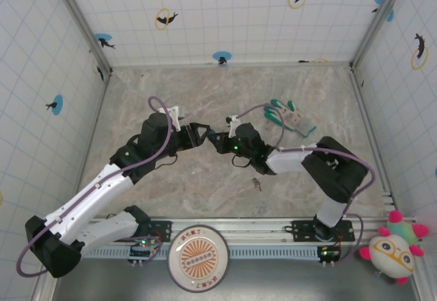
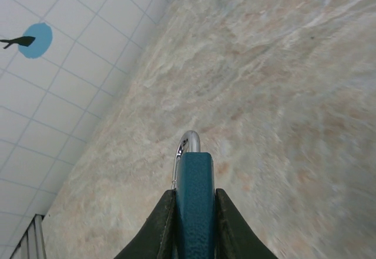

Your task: Unlock with the key

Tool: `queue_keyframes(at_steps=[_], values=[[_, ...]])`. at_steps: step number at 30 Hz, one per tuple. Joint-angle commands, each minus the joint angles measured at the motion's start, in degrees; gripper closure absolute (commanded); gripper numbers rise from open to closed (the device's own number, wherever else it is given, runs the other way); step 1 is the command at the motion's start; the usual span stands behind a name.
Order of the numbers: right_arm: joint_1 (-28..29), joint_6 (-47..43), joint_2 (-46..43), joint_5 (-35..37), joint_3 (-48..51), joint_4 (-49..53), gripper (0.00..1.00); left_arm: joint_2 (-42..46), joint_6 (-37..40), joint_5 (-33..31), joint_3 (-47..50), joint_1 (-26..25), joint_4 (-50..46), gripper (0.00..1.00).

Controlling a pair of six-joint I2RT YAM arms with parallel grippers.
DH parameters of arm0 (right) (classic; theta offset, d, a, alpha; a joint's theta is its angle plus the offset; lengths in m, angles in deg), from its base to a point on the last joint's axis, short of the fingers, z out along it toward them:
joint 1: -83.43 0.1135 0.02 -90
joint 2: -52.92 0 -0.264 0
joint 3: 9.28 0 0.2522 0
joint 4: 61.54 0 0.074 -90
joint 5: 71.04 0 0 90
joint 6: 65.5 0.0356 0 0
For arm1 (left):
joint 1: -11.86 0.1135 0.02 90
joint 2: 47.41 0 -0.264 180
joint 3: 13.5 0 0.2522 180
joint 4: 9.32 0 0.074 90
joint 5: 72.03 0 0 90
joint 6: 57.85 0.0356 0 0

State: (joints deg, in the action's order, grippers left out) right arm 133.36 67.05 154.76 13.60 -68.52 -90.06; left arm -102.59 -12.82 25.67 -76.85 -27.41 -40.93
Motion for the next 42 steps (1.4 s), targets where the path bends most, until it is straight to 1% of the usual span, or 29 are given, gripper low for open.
queue_keyframes(at_steps=[1, 7, 21, 27, 35, 39, 42], values=[[0.7, 4.4, 5.1, -2.0, -6.2, -7.2, 1.00, 0.9, -1.1, 0.8, 1.1, -0.1, 1.7, 0.34], [1.1, 7.5, 12.0, -4.0, -11.9, -7.4, 1.00, 1.4, -1.4, 0.4, 1.5, -0.3, 1.7, 0.34], [1.2, 12.0, 19.7, -4.5, -17.4, -4.5, 0.99, 0.3, -2.1, 0.5, 2.5, -0.3, 2.8, 0.34], [1.3, 13.4, 22.4, -4.5, -20.1, -1.8, 0.97, 0.4, -2.1, 0.4, 2.8, -0.3, 2.7, 0.34], [1.3, 14.5, 24.1, -4.0, -20.9, -0.4, 0.91, 0.3, -2.2, 0.3, 3.2, -0.3, 2.9, 0.34], [1.3, 14.8, 24.8, -4.0, -21.5, 0.6, 0.90, 0.2, -2.2, 0.3, 3.3, -0.3, 3.0, 0.34], [1.3, 14.9, 24.9, -3.8, -21.6, 1.6, 0.86, 0.1, -2.3, 0.3, 3.4, -0.3, 3.1, 0.34]])
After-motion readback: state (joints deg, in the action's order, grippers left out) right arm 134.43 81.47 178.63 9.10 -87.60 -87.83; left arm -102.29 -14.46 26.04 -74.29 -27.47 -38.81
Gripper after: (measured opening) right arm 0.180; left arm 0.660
